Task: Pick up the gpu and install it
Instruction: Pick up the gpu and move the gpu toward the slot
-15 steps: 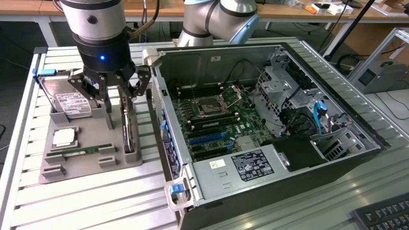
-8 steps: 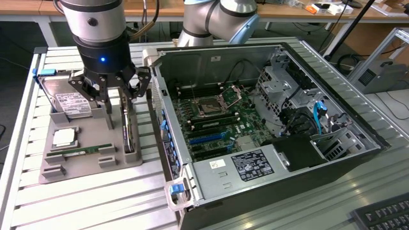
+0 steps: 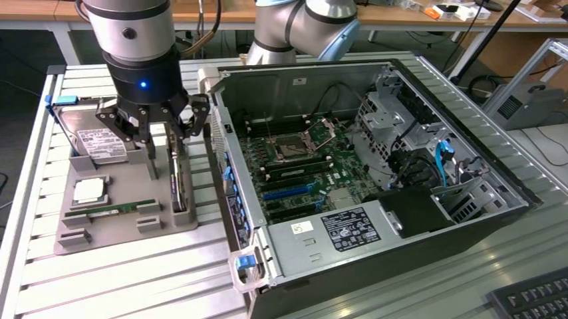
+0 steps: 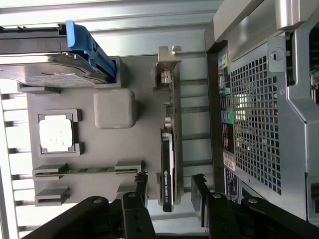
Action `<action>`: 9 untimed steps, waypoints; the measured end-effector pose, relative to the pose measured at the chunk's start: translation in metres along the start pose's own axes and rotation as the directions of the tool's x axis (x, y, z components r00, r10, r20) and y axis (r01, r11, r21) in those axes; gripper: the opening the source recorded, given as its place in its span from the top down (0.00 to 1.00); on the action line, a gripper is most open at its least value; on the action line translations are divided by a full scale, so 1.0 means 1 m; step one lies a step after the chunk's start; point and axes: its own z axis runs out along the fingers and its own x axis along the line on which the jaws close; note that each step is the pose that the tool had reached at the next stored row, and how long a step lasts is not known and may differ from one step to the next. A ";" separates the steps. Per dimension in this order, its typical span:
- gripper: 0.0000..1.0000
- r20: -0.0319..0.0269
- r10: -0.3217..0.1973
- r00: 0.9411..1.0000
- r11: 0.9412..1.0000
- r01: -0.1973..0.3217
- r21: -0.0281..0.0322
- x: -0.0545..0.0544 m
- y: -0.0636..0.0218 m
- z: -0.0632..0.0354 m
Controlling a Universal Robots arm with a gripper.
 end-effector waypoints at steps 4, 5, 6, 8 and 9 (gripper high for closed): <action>0.52 0.000 0.000 1.000 1.000 0.000 0.000 0.000 0.0000 0.0016; 0.52 0.000 0.000 1.000 1.000 0.000 0.000 0.000 0.0000 0.0023; 0.52 0.000 0.000 1.000 1.000 0.000 0.000 0.000 0.0000 0.0026; 0.52 0.000 0.000 1.000 1.000 0.000 0.001 0.000 0.0000 0.0035; 0.52 0.000 0.000 1.000 1.000 0.000 0.001 0.000 0.0000 0.0038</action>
